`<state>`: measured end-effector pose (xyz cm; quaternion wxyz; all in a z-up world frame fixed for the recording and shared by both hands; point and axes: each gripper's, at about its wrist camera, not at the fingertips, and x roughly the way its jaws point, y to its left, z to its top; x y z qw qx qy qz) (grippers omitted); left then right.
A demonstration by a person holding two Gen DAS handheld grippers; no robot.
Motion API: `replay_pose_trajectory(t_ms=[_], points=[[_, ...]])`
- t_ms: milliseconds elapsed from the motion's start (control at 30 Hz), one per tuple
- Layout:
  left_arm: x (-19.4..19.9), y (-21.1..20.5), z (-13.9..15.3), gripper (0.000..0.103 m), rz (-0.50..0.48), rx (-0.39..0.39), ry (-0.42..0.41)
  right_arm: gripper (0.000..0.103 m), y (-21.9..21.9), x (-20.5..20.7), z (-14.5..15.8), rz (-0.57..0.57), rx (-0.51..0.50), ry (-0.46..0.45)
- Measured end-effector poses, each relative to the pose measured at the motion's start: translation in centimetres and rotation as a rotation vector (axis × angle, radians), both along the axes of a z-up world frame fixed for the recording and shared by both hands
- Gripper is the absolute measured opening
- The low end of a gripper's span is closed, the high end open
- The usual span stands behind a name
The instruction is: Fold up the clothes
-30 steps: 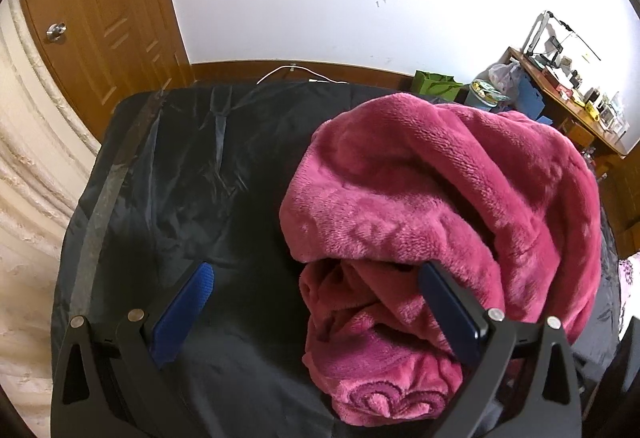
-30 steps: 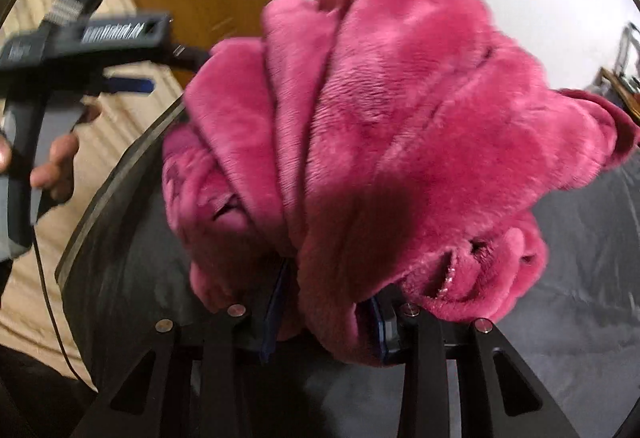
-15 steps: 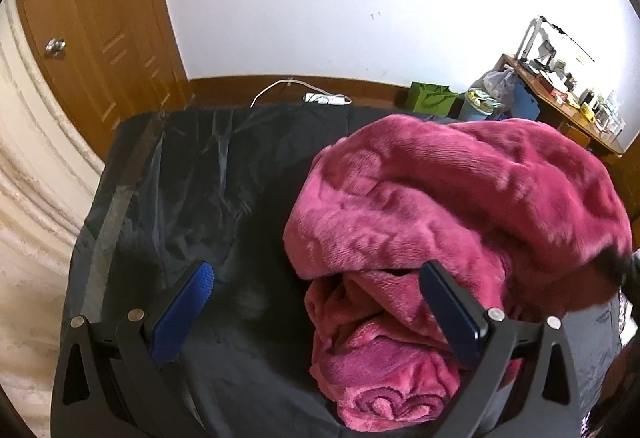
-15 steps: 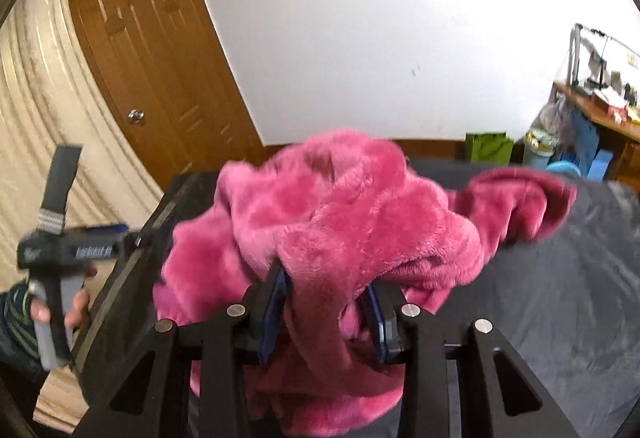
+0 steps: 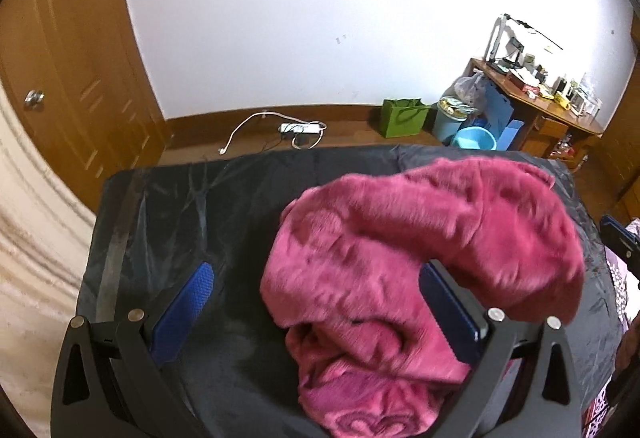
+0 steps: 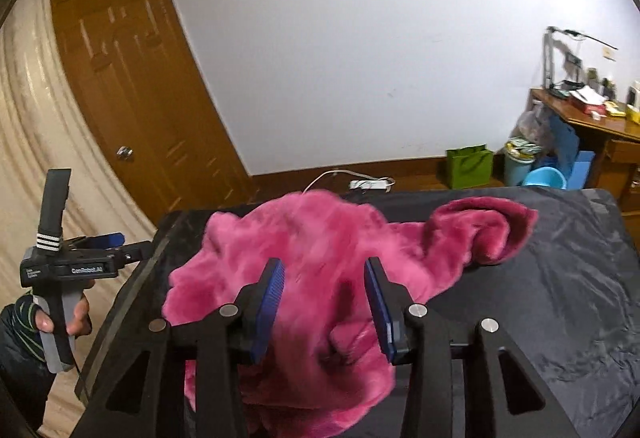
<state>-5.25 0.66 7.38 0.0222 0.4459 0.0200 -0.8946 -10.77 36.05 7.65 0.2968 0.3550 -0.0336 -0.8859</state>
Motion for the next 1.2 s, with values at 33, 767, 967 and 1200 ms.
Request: replay_pose_trajectory(t_ms=[33, 767, 967, 1200], points=[[-0.6, 0.5, 0.0, 0.103, -0.014, -0.002, -0.004, 0.044, 0.2, -1.0, -0.4, 0.006, -0.013, -0.021], [-10.7, 10.6, -1.8, 0.103, -0.49, -0.103, -0.119, 0.044, -2.0, -5.5, -10.0, 0.433, -0.144, -0.306], [-9.7, 13.3, -1.6, 0.103, -0.781, -0.229, -0.145, 0.044, -1.5, -5.1, -10.1, 0.439, -0.14, -0.293], [-11.3, 14.6, -2.9, 0.103, -0.833, -0.201, -0.229, 0.044, -1.2, -4.3, -10.4, 0.442, -0.125, -0.277]])
